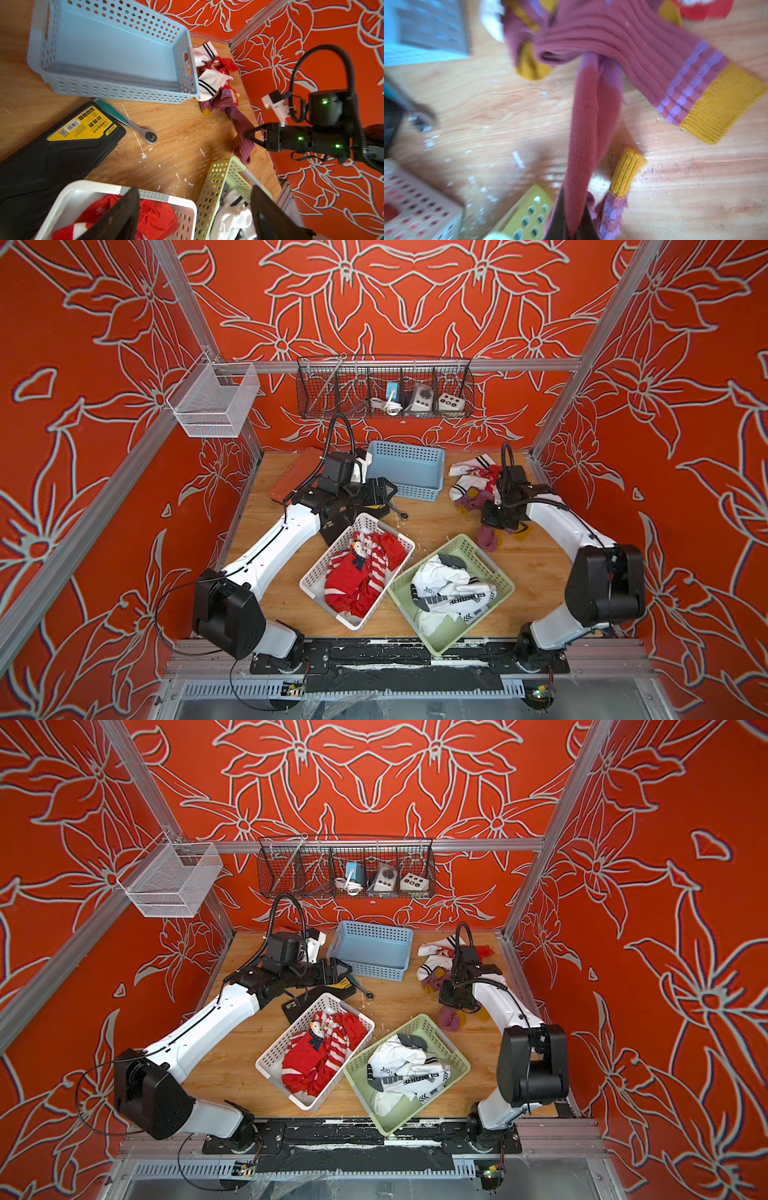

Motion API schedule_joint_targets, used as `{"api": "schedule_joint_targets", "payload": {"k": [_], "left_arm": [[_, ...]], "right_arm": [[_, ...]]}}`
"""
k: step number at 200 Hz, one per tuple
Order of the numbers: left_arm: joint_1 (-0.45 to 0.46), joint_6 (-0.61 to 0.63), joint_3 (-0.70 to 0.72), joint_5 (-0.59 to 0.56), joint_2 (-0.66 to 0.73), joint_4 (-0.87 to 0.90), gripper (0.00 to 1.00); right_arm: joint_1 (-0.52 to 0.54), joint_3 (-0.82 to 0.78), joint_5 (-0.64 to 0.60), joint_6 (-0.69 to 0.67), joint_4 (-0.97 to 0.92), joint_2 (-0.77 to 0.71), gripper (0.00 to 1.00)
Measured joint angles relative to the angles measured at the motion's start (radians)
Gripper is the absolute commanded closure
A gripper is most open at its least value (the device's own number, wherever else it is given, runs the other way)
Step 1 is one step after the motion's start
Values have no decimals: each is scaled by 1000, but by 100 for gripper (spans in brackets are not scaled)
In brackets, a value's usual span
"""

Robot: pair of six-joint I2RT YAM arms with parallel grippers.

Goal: Sort the socks into the basket by color
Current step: Pick up the sock from the center of the board, then place the sock in the bin.

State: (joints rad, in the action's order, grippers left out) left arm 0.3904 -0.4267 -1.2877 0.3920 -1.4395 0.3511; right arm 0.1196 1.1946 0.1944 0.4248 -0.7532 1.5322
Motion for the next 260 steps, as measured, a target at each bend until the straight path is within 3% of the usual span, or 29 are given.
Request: {"api": "schedule_joint_targets", "payload": {"k": [44, 106, 150, 198, 260], "left_arm": [[44, 37, -46, 11, -13, -3, 19], [50, 42, -44, 10, -24, -1, 19], [57, 45, 2, 11, -5, -9, 19], [124, 92, 70, 10, 26, -112, 18], [159, 151, 83, 11, -27, -331, 16]], "right_arm": [[24, 77, 88, -5, -25, -114, 100], [50, 236, 166, 15, 21, -116, 100], [79, 415, 202, 65, 88, -7, 100], [158, 613, 240, 108, 121, 163, 100], [232, 672, 325, 143, 126, 216, 100]]}}
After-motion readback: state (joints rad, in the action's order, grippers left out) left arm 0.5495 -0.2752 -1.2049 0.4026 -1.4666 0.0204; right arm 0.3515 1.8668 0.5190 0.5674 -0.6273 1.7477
